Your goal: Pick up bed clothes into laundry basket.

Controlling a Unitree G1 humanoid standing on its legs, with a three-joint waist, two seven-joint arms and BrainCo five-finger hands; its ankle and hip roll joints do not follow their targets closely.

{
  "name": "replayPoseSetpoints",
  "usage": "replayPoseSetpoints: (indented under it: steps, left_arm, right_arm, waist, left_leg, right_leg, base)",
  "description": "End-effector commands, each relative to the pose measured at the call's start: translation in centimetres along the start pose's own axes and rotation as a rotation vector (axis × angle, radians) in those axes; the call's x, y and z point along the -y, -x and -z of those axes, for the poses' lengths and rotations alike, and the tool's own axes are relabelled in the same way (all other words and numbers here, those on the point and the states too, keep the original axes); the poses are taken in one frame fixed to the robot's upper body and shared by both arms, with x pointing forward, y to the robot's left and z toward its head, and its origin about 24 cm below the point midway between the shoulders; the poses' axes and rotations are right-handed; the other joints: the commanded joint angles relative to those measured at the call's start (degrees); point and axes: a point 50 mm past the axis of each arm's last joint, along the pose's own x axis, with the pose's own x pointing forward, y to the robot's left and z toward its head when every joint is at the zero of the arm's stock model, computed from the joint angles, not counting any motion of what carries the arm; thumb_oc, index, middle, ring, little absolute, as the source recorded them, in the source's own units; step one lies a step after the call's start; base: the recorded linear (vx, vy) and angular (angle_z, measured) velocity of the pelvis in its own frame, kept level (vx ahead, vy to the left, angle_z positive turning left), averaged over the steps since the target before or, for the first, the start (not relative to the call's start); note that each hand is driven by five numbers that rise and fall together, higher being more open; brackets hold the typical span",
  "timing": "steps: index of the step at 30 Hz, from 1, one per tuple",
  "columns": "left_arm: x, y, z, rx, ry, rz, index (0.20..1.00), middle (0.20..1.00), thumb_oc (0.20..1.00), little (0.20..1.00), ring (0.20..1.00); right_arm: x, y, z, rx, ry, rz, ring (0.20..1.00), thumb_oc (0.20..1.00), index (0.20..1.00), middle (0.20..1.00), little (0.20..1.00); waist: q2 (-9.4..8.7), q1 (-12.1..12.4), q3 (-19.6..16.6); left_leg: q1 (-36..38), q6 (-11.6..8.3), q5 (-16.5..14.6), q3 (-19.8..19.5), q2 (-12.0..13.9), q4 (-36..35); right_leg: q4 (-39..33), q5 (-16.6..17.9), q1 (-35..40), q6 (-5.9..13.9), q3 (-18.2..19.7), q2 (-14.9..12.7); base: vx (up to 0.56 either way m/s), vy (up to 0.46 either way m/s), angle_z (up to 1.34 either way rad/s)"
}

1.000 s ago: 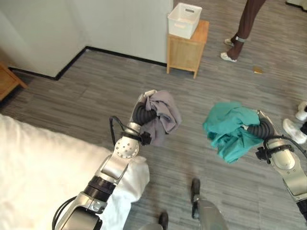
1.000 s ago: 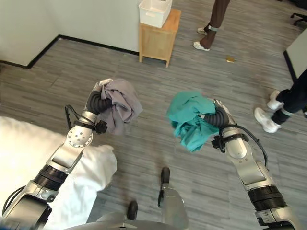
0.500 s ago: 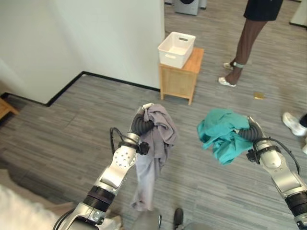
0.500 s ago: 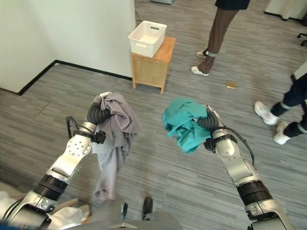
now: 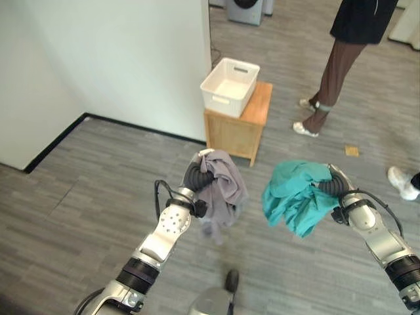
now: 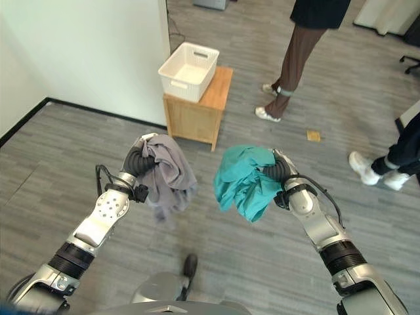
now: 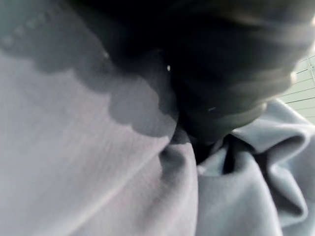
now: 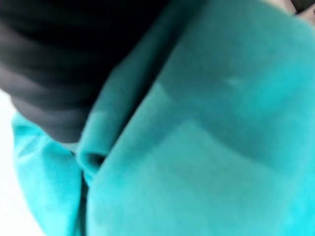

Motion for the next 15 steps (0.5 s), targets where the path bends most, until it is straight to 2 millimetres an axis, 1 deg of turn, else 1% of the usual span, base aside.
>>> replayPoseSetpoints:
  steps: [1,2,3,4,5,6,7,9,10,11,12,13,14,15]
  left_arm:
    - [-1.3,-1.8,-3.0,0.173,-0.011,-0.056,0.200,0.200,0.200,0.200,0.200]
    - [-1.2,-2.0,-3.1,0.173,-0.022,-0.044,0.200,0.200,0.200,0.200,0.200]
    - [-1.1,-2.2,-3.2,0.180,-0.029,-0.031,0.200,0.200,0.200,0.200,0.200]
    - [-1.1,-2.4,-3.3,0.191,-0.040,-0.016,0.200,0.200,0.200,0.200,0.200]
    - [-1.1,-2.4,-3.3,0.191,-0.039,-0.016,0.200,0.200,0.200,0.200,0.200]
    - [-1.2,-2.5,-3.3,0.191,-0.038,-0.018,0.200,0.200,0.200,0.200,0.200]
    - [-1.3,-2.6,-3.1,0.184,-0.042,-0.014,0.200,0.200,0.200,0.200,0.200]
    - [-1.2,-2.4,-2.7,0.166,-0.048,0.004,0.200,0.200,0.200,0.200,0.200]
    - [-1.3,-2.4,-2.7,0.165,-0.048,0.002,0.200,0.200,0.200,0.200,0.200]
    - [-1.2,-2.3,-2.4,0.149,-0.037,0.024,0.200,0.200,0.200,0.200,0.200]
    - [-1.2,-2.3,-2.4,0.150,-0.037,0.021,0.200,0.200,0.200,0.200,0.200]
    - [-1.2,-2.7,-2.7,0.159,-0.026,0.025,0.200,0.200,0.200,0.200,0.200]
    - [-1.3,-2.8,-2.8,0.162,-0.025,0.020,0.200,0.200,0.200,0.200,0.200]
    - [-1.2,-3.0,-3.0,0.169,-0.019,0.022,0.200,0.200,0.200,0.200,0.200]
  right_arm:
    - [4.8,-2.1,-3.2,0.144,0.074,0.141,0.200,0.200,0.200,0.200,0.200]
    - [5.1,-2.2,-3.3,0.147,0.080,0.148,0.200,0.200,0.200,0.200,0.200]
    - [5.7,-2.2,-3.3,0.147,0.084,0.161,0.200,0.200,0.200,0.200,0.200]
    - [6.7,-2.1,-3.4,0.150,0.097,0.190,0.200,0.200,0.200,0.200,0.200]
    - [6.7,-2.1,-3.4,0.150,0.097,0.190,0.200,0.200,0.200,0.200,0.200]
    - [7.4,-2.1,-3.7,0.155,0.111,0.206,0.200,0.200,0.200,0.200,0.200]
    - [7.8,-2.3,-3.9,0.156,0.121,0.215,0.200,0.200,0.200,0.200,0.200]
    - [8.5,-2.8,-4.2,0.155,0.125,0.229,0.200,0.200,0.200,0.200,0.200]
    - [8.5,-2.9,-4.2,0.156,0.125,0.228,0.200,0.200,0.200,0.200,0.200]
    - [10.6,-4.0,-5.2,0.157,0.166,0.269,0.200,0.200,0.200,0.200,0.200]
    - [10.7,-4.1,-5.3,0.160,0.167,0.269,0.200,0.200,0.200,0.200,0.200]
    - [13.1,-4.9,-6.9,0.178,0.233,0.312,0.200,0.200,0.200,0.200,0.200]
    - [13.2,-5.0,-7.1,0.183,0.235,0.314,0.200,0.200,0.200,0.200,0.200]
    - [14.3,-5.4,-7.9,0.187,0.265,0.334,0.200,0.200,0.200,0.200,0.200]
  waist:
    - [0.94,1.2,-0.5]
    - [0.48,0.6,-0.3]
    - [-0.14,-0.4,-0.5]
    - [-0.57,-1.8,-0.6]
    - [-0.37,-1.8,-0.6]
    - [-0.49,-2.2,-0.9]
    - [-0.99,-2.3,-1.1]
    - [-1.79,-2.1,-2.6]
    - [-1.70,-2.1,-2.5]
    - [-2.53,-0.5,-2.7]
    - [-2.43,-0.7,-2.6]
    - [-2.62,1.1,-0.8]
    - [-2.23,0.9,-0.6]
    - [-2.48,1.3,0.2]
  left_leg:
    - [2.0,-1.10,3.6,-0.3,3.3,-4.0]
    - [2.5,-1.56,3.3,-1.5,3.0,-4.0]
    - [3.1,-2.26,2.1,-2.7,2.8,-4.0]
    - [4.4,-3.15,0.3,-4.5,3.3,-4.0]
    - [4.5,-3.18,0.1,-4.6,3.5,-4.0]
    - [5.3,-3.55,-1.1,-5.3,4.0,-4.0]
    - [6.0,-3.81,-1.6,-5.7,4.1,-4.0]
    - [8.2,-4.40,-3.7,-5.9,5.1,-3.8]
    - [8.4,-4.41,-3.7,-5.8,5.1,-3.9]
    - [5.5,-6.94,-4.0,-4.5,4.5,8.1]
    - [5.1,-6.95,-4.4,-4.5,4.4,8.9]
    - [-1.0,-8.43,-1.4,-3.7,3.4,20.7]
    - [-1.7,-8.44,-2.0,-3.7,3.4,22.2]
    - [-4.8,-8.50,-1.3,-2.6,2.9,26.7]
  right_leg:
    - [-27.7,14.4,3.2,-3.24,-2.0,0.9]
    - [-33.4,13.0,1.9,-4.41,-1.1,1.4]
    - [-40.4,12.1,1.5,-5.26,0.1,1.6]
    - [-48.1,14.2,1.1,-5.19,2.5,1.7]
    - [-48.7,14.4,1.5,-5.22,2.4,1.9]
    - [-51.1,16.5,0.9,-4.81,2.6,1.1]
    - [-53.2,18.1,1.0,-4.77,1.7,0.3]
    - [-55.7,19.2,2.7,-5.02,1.3,-0.7]
    - [-55.8,19.2,2.9,-5.03,1.3,-0.6]
    - [-58.8,19.1,7.7,-5.71,0.2,-1.1]
    - [-59.0,19.3,7.8,-5.71,0.2,-1.1]
    - [-60.0,18.1,10.6,-6.97,-0.4,-1.3]
    - [-60.0,18.1,10.5,-6.98,-0.5,-1.1]
    - [-60.2,17.7,11.3,-7.36,-0.7,-1.2]
  base:
    - [0.36,-0.149,0.53]
    - [0.35,-0.195,0.48]
    - [0.44,-0.273,0.90]
    - [0.34,-0.202,1.04]
    - [0.32,-0.212,1.20]
    - [0.18,-0.154,1.12]
    - [0.29,-0.240,1.02]
    - [0.26,-0.169,0.86]
    - [0.29,-0.180,0.82]
    - [0.17,-0.131,0.44]
    - [0.22,-0.220,-0.16]
    - [0.02,-0.081,-0.45]
    - [0.03,-0.130,-0.32]
    - [0.00,-0.080,-0.11]
